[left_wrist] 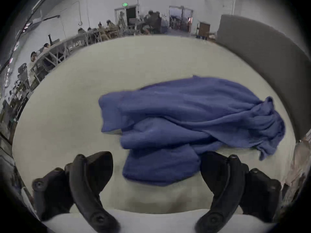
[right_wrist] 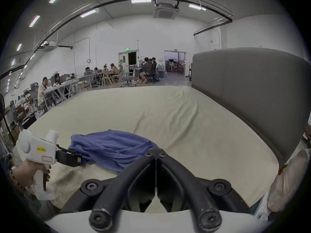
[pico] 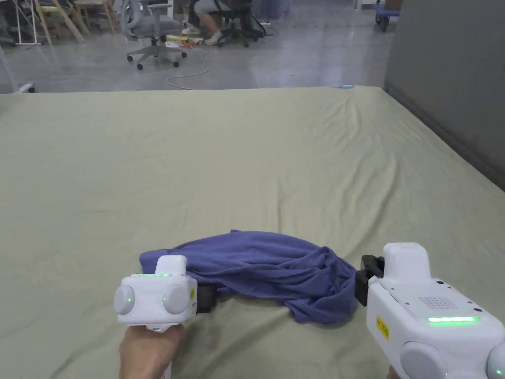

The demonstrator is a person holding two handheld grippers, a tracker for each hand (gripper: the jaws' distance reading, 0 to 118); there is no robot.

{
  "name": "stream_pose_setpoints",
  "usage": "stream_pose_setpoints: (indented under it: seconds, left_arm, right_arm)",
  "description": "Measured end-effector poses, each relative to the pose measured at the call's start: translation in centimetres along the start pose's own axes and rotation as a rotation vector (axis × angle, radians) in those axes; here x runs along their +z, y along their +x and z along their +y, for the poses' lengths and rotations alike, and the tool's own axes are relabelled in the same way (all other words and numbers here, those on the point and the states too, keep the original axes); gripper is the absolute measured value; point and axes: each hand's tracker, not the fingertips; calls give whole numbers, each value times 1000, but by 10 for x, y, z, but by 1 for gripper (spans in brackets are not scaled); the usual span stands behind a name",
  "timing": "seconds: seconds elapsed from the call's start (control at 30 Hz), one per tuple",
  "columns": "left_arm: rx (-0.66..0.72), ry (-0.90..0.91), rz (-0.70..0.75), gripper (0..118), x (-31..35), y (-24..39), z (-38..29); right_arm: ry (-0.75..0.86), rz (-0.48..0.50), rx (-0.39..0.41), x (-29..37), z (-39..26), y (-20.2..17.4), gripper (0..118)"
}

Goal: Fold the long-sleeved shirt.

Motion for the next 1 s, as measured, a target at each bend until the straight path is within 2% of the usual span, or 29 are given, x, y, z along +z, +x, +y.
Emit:
stream_pose_setpoints:
  seconds: [0.03,0.07,0.1,0.13,0.17,0.2,0.23,0.37,0.4,0.47,0.5,0.53,0.57,0.6,0.63,0.73,0.87,1.0]
  left_arm:
    - [-3,10,2,100,-4,0,0]
    - [-5,27,-4,88,-4,-1,-2]
    - [-1,38,-49,74,1,-1,-3]
    - [14,59,-91,43,7,0,-3]
    - [11,67,-127,19,11,2,-2]
    - [-2,67,-100,19,14,5,-3]
    - [-32,62,-79,19,14,8,-1]
    - [-16,86,-89,18,24,2,0]
    - [-9,89,-94,18,26,0,1]
    - [-6,105,-100,18,33,-3,4]
    - [-8,119,-110,18,40,-4,4]
    - [-8,128,-126,18,47,-5,5]
    - [-3,138,-131,18,56,-7,7]
    - [-1,164,-136,18,62,-8,9]
    - [8,207,-141,18,71,-12,14]
    - [43,286,-179,17,101,-21,39]
    - [9,419,-160,17,153,-32,95]
    - [-21,589,-104,17,214,-46,169]
  right_arm:
    - [-13,2,-7,-5,0,3,1]
    - [-22,14,-11,-18,-6,8,13]
    - [-30,18,-11,-27,-7,10,37]
    - [-63,22,1,-38,-7,10,71]
    - [-124,29,20,-55,-8,10,87]
    - [-162,32,42,-62,-9,10,92]
    - [-205,42,68,-76,-10,8,92]
    - [-347,53,120,-121,-20,-2,91]
    - [-385,53,128,-133,-24,-3,87]
    - [-464,39,153,-162,-39,-5,46]
    - [-464,91,126,-167,-43,-4,26]
    - [-440,179,55,-163,-39,-4,21]
    - [-419,97,91,-149,-27,-10,18]
    - [-386,95,122,-143,-23,-11,18]
    - [-339,119,141,-134,-13,-11,17]
    - [-213,173,74,-113,33,-7,15]
    - [-43,229,40,-88,129,-8,14]
    - [94,249,96,-68,232,-22,13]
